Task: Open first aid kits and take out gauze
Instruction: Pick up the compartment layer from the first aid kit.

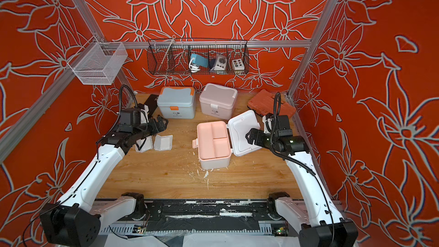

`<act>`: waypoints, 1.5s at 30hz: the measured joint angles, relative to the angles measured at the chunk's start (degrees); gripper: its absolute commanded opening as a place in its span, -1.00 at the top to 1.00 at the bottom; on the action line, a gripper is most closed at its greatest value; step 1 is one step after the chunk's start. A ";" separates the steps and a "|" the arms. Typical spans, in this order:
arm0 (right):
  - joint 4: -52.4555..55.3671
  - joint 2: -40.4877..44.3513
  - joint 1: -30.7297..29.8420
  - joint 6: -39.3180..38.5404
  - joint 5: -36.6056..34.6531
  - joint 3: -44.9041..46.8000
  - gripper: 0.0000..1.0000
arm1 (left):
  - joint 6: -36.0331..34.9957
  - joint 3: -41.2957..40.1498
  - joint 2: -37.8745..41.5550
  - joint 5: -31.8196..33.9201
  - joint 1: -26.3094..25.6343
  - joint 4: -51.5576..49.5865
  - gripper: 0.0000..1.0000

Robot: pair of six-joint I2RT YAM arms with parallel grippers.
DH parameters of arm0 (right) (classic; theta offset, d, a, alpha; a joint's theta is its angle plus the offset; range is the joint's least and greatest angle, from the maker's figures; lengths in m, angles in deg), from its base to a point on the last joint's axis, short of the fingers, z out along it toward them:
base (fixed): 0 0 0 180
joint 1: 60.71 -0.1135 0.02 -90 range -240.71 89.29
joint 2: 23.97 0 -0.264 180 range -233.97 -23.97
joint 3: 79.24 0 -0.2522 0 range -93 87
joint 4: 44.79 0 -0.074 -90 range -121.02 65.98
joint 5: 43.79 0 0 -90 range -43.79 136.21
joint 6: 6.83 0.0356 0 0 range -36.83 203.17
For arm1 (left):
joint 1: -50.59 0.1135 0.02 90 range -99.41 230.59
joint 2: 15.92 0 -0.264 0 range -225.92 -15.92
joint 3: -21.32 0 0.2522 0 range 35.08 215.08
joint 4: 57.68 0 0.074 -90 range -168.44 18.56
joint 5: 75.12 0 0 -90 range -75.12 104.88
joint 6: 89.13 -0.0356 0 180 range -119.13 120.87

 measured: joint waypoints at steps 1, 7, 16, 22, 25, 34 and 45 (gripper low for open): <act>0.57 0.13 0.02 0.00 -0.98 -0.46 -0.96 | 0.15 0.02 0.04 -0.44 -0.83 -0.11 -0.95; 3.54 1.18 0.02 -0.63 -3.48 -3.96 -0.96 | 1.97 0.00 0.20 -3.91 -8.02 0.44 -0.95; 5.97 2.47 0.00 -1.92 -1.44 -7.65 -0.96 | 4.61 0.00 0.90 -4.70 -20.72 4.13 -0.95; 5.46 4.55 -1.62 -1.18 2.80 -6.71 -0.89 | 6.99 0.22 2.23 -0.39 -26.51 4.85 -0.95; 4.57 4.26 -6.14 -0.57 3.04 -4.85 -0.88 | 8.09 0.35 2.36 2.16 -29.24 5.42 -0.95; 3.23 -6.97 -21.53 -0.66 -2.34 -6.16 -0.66 | 9.05 -6.12 6.54 9.46 -31.58 9.62 -0.95; 4.26 -25.73 -32.02 -2.91 -13.60 -23.82 -0.30 | 10.93 -11.26 10.54 16.61 -31.58 9.44 -0.95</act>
